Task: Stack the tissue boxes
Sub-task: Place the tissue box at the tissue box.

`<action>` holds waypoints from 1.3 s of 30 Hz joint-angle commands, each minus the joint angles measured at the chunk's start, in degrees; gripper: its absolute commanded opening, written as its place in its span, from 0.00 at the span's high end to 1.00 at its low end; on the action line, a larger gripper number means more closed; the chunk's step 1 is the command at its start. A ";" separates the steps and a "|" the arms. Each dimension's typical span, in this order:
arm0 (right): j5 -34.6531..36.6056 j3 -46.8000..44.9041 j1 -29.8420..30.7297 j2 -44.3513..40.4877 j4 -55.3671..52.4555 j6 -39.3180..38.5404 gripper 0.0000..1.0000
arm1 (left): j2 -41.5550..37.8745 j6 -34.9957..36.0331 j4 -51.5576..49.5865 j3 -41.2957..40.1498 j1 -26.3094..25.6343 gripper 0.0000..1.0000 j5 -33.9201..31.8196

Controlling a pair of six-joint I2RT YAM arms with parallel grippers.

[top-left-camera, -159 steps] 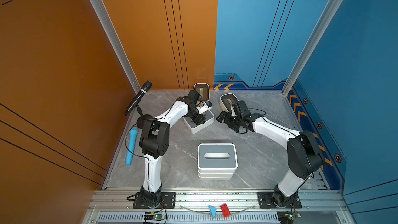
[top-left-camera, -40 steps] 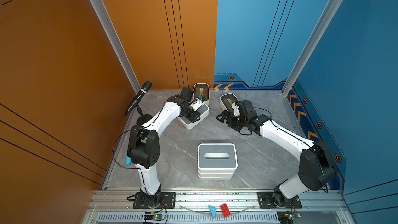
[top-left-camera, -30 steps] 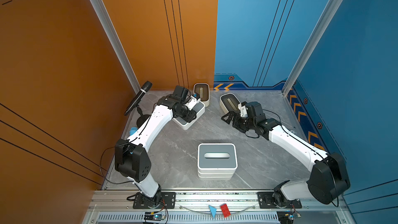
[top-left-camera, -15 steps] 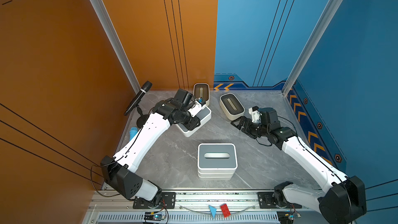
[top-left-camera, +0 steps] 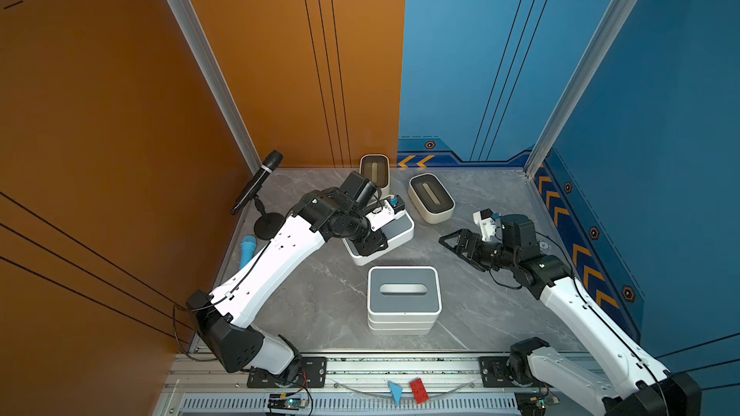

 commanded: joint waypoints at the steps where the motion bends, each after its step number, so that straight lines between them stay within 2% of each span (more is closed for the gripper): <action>1: -3.03 -1.29 -0.27 -3.03 -2.88 -1.77 0.00 | -2.99 2.39 -0.49 0.21 -1.29 0.55 2.45; 11: -4.08 -3.05 1.09 -10.09 -5.47 0.00 0.00 | -4.23 4.74 -2.19 -0.86 -3.44 0.56 6.58; 26: -8.95 -4.77 1.83 -16.52 -6.02 1.63 0.00 | -6.80 5.81 -3.55 -2.87 -8.58 0.55 8.44; 39: -11.98 -4.04 2.10 -20.81 -11.54 0.10 0.00 | -6.64 5.67 -3.50 -3.67 -13.13 0.56 7.07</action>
